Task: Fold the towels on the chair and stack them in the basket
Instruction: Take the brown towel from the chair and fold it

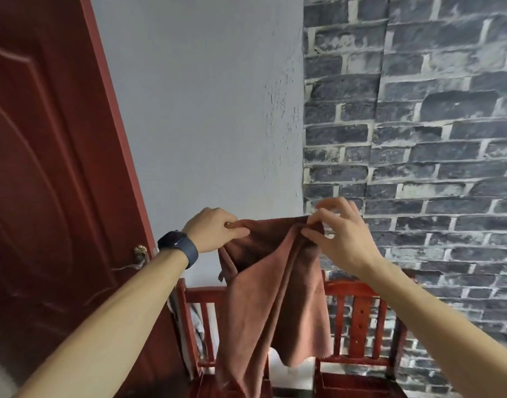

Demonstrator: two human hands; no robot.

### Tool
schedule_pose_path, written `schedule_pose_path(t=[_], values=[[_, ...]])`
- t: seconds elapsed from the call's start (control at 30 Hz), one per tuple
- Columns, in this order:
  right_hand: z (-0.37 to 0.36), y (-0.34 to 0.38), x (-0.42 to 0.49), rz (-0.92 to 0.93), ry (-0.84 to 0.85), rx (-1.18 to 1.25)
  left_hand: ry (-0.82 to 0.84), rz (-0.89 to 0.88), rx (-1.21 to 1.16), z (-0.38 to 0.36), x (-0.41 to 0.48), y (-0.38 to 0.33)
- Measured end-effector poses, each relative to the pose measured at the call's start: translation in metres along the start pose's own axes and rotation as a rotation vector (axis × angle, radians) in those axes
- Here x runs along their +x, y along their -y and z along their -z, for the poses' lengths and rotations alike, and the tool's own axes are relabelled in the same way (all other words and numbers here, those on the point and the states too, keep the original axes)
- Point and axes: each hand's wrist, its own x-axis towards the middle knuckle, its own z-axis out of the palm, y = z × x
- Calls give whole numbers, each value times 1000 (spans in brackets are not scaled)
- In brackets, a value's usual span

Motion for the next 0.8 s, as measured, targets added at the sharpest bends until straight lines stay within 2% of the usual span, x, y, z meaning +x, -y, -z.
schedule_pose_path(t=[0.03, 0.1, 0.17, 0.33, 0.47, 0.53, 0.63, 0.73, 0.8], values=[[1, 1, 0, 22, 48, -51, -20, 19, 9, -2, 0, 1], [9, 0, 1, -98, 210, -45, -95, 64, -48, -5, -1, 4], [14, -7, -1, -198, 284, -22, -178, 109, -122, -7, 0, 8], [7, -9, -5, -252, 328, -53, -218, 156, -70, -13, 1, 0], [-5, -16, -3, -347, 255, -106, -250, 124, -109, -22, -1, -15], [-10, -20, -2, -486, 212, -50, -177, 9, -150, -34, -10, -27], [-18, -25, 3, -755, 215, 167, -4, -147, -180, -57, -28, -52], [-38, -32, 2, -989, 164, 504, 116, -195, -88, -85, -35, -71], [-54, -40, 0, -1062, 53, 676, 267, -186, -186, -104, -37, -76]])
